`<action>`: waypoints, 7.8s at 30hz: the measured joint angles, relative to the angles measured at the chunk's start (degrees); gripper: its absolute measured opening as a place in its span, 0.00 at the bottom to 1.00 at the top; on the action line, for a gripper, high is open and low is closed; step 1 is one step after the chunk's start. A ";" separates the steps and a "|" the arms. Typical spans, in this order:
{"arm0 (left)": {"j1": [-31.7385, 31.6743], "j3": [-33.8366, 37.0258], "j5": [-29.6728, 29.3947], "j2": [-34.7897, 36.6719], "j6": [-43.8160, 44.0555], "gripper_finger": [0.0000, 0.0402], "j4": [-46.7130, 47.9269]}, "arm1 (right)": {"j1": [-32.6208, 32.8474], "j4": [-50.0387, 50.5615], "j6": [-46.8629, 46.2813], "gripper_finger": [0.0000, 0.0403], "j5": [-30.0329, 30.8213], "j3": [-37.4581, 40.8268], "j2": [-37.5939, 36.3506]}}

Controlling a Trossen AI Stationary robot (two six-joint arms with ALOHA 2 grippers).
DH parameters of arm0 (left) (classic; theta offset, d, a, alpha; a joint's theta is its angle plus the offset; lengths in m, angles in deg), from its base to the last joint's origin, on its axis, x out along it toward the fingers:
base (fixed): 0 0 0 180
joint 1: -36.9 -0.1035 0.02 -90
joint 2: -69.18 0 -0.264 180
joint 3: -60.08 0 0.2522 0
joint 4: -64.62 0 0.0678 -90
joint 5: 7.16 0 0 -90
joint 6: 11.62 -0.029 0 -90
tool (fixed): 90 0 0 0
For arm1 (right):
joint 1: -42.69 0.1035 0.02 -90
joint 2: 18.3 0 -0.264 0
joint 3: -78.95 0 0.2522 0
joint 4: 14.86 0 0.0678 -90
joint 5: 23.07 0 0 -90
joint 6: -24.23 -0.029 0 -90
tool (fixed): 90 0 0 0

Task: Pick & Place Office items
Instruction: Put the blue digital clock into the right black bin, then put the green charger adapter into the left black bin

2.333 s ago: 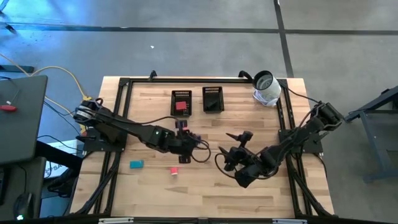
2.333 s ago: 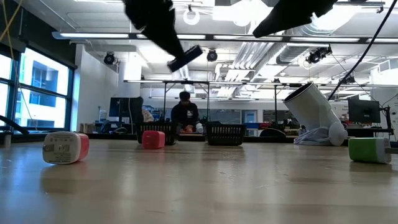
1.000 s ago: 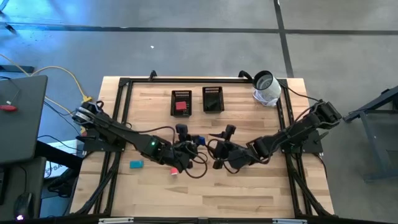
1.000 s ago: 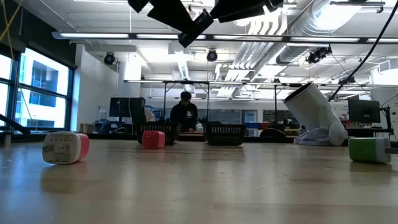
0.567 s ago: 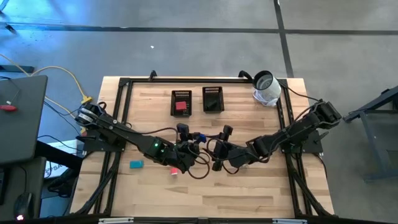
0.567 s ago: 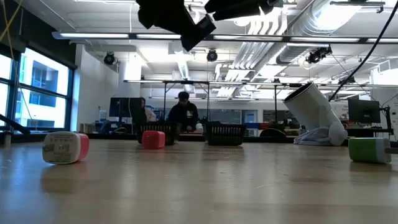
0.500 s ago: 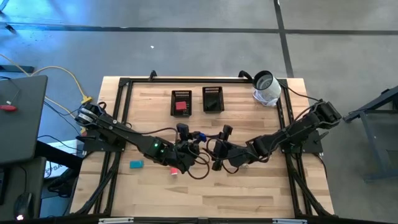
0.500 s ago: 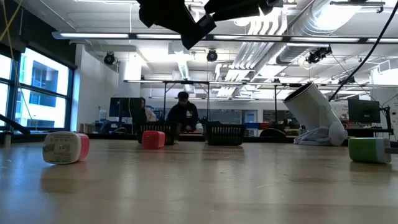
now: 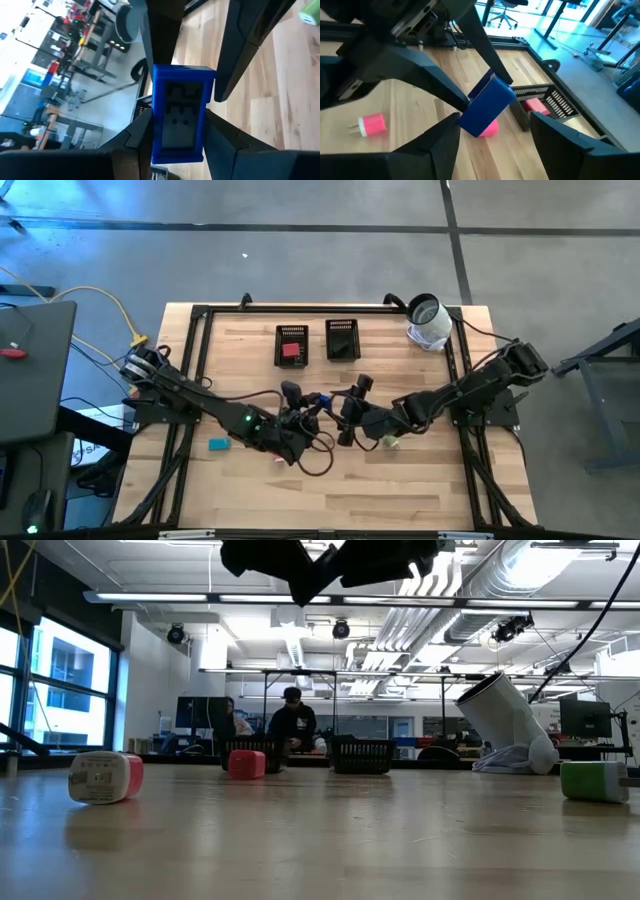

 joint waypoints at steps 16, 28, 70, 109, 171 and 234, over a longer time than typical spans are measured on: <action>-0.03 0.04 0.34 -3.08 -2.43 0.30 -1.23 | -0.69 -3.70 0.20 0.56 -0.65 0.02 0.00; -0.10 0.04 -4.85 -3.69 -10.28 0.30 -8.07 | -1.33 -3.99 -0.33 0.56 -3.94 0.02 -0.02; 0.47 0.07 -7.47 -3.58 -13.50 0.12 -9.40 | -2.84 -2.71 -0.09 0.12 -5.21 0.00 -0.09; 0.78 0.00 -21.04 -3.58 -4.97 0.12 -3.69 | -12.61 9.12 0.39 0.11 -4.00 0.04 0.00; -1.02 0.04 16.53 -3.63 27.82 0.12 16.75 | -46.16 8.35 1.03 0.12 -42.84 -0.02 7.52; -3.28 1.04 18.12 -3.63 38.72 0.12 35.61 | -35.74 7.82 -0.17 0.66 -51.95 -0.02 -4.00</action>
